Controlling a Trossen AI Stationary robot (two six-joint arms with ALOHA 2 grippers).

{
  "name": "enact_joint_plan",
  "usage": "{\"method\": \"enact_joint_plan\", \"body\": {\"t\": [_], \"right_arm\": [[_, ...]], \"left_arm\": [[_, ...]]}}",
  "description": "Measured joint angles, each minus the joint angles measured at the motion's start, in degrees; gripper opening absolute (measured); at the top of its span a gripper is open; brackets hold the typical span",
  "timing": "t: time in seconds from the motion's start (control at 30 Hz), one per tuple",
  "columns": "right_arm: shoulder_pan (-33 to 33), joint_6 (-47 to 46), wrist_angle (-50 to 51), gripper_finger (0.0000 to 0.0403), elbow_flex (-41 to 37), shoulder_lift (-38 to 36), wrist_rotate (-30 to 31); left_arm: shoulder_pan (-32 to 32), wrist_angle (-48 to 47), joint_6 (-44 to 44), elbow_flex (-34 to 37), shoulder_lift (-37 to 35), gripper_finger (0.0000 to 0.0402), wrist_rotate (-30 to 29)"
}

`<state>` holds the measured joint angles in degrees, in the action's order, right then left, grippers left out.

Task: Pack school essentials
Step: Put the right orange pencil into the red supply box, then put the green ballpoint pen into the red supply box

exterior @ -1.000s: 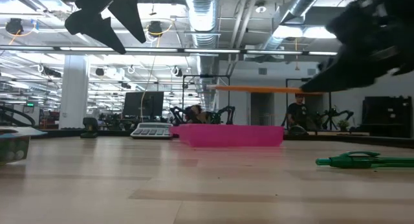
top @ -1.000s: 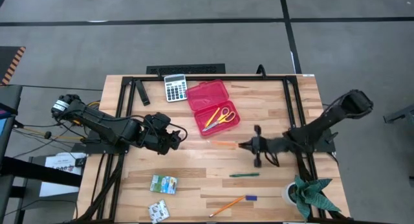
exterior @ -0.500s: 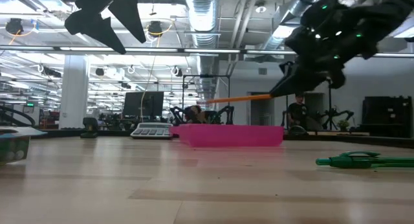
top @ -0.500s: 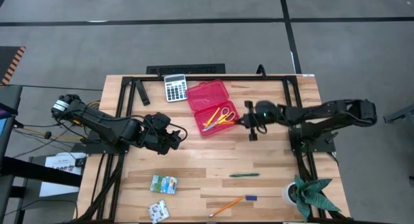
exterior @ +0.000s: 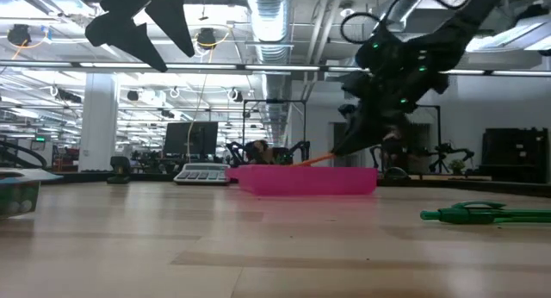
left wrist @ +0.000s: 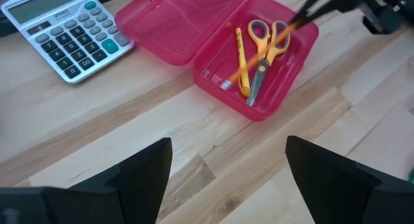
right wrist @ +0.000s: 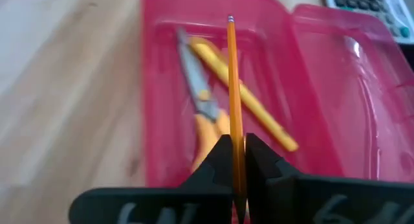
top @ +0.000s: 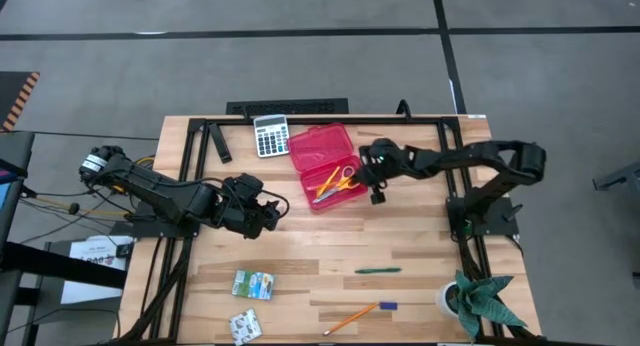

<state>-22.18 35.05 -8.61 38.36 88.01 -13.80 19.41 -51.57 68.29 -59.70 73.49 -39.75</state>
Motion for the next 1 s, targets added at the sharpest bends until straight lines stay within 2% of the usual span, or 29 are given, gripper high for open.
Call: {"method": "enact_joint_plan", "body": {"t": [0.17,0.4,0.53,0.67,0.83,1.0], "right_arm": [[-1.44,-0.02,2.84,0.0032,4.16,3.48,0.01],[-2.06,0.63,2.83,0.0044,4.90,4.28,0.17],[-2.16,1.46,2.78,0.0079,4.90,4.08,0.20],[-2.78,1.40,2.52,0.0130,5.08,4.06,0.54],[-2.98,-4.93,15.42,0.0190,10.72,1.90,-0.81],[-0.10,-12.02,31.77,0.0208,14.05,-4.12,-12.08]], "left_arm": [[-0.01,0.02,0.27,0.01,0.00,0.0297,0.00],[-0.01,-0.01,0.29,0.02,0.00,0.0297,-0.25],[-0.01,0.00,0.31,0.02,0.00,0.0297,-0.61],[-0.01,0.00,0.34,0.02,0.00,0.0297,-0.73],[0.01,0.02,1.03,0.02,0.00,0.0297,-0.64],[0.10,0.04,0.87,0.02,0.00,0.0297,-0.68]]}}
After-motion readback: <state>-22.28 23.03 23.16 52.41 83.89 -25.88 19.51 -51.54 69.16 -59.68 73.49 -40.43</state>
